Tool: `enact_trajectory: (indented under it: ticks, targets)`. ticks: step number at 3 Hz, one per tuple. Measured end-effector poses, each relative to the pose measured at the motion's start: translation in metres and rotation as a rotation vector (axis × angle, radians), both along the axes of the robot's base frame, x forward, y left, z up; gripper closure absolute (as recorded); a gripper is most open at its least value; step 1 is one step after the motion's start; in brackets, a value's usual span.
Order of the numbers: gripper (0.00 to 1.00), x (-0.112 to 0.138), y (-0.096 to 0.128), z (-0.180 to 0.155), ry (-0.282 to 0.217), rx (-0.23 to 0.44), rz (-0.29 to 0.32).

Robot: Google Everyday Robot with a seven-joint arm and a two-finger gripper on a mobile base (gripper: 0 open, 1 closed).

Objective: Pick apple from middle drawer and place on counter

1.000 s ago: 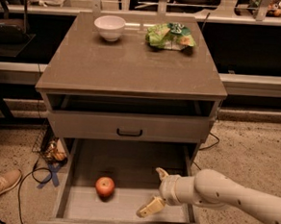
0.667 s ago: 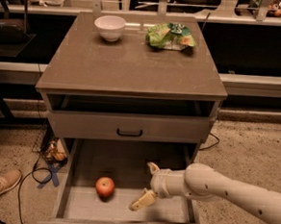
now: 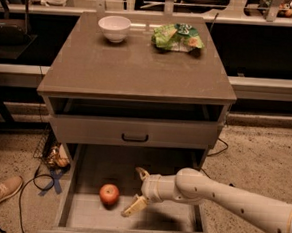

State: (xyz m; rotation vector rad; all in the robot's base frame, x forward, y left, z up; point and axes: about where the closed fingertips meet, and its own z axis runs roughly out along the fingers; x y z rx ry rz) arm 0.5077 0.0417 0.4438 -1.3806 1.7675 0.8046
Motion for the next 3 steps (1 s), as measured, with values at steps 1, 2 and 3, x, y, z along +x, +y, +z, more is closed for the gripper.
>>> enact_trajectory:
  ticks: [1,2,3]
  targets:
    - [0.00,0.002,0.022,-0.019,0.001,0.054,0.026]
    - [0.00,0.001,0.040,-0.030,0.000,0.111,0.033]
    - [0.00,-0.006,0.063,-0.048,0.006,0.135,0.027]
